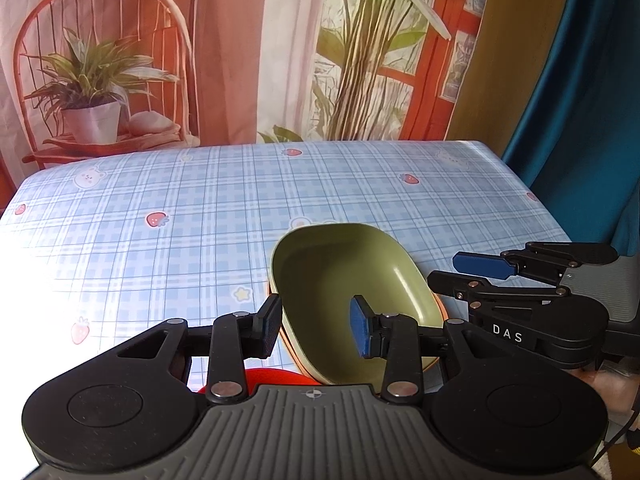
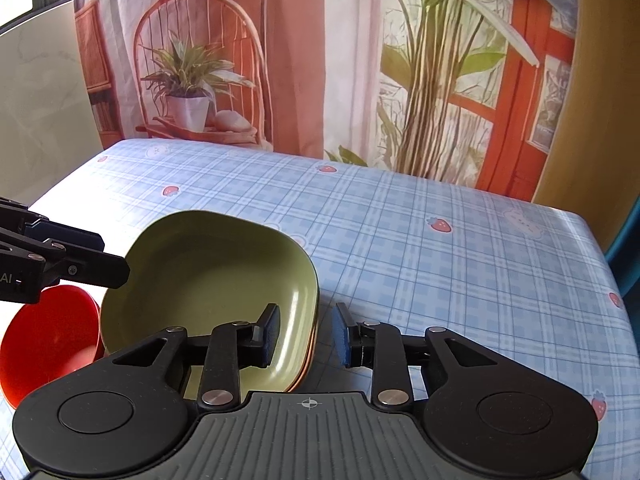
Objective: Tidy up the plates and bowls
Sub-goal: 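Open the left gripper and move it to the red bowl stack, then grasp the red bowl stack rim with the left gripper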
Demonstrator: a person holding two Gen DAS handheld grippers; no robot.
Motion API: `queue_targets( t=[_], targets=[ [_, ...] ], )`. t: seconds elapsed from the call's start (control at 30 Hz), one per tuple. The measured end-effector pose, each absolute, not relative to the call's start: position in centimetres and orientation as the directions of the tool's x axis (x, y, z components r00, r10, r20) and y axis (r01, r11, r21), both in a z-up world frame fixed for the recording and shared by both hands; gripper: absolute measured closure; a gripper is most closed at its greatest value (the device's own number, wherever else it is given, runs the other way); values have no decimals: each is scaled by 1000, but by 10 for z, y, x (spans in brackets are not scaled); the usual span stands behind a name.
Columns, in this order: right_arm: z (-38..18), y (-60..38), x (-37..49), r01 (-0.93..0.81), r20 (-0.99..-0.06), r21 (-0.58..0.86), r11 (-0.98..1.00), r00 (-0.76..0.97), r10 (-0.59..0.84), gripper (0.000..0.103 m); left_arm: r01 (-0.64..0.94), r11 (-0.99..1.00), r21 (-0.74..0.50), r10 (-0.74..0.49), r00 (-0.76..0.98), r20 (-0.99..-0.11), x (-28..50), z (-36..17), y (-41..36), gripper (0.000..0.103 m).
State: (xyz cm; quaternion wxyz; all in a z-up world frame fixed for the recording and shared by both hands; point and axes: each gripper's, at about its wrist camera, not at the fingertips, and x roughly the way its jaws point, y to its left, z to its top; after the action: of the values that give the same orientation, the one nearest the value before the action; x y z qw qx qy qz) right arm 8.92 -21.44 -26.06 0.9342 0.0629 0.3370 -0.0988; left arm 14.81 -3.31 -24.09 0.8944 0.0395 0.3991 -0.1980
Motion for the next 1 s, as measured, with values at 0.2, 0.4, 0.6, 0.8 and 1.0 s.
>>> queue_targets(
  t=[0.2,0.4,0.6,0.8,1.0],
  targets=[
    [-248,-210,78,254,-611,86,963,777,-150,75,381,922,-76,-322,641,-697,139,-228,-27,64],
    [-241,-200,67,264,-590,118,957,794,-146,74,372,926,-68,-316,664,-678,128,-220,-14,64],
    [-237,-186,60,260,-582,135,956,802,-135,74,361,930,-63,-309,679,-666,115,-214,4,64],
    [-237,-168,55,255,-581,134,958,803,-132,73,342,937,-66,-298,689,-661,104,-212,22,64],
    [-241,-152,49,256,-584,134,957,801,-132,72,326,944,-61,-284,701,-655,94,-213,41,64]
  ],
)
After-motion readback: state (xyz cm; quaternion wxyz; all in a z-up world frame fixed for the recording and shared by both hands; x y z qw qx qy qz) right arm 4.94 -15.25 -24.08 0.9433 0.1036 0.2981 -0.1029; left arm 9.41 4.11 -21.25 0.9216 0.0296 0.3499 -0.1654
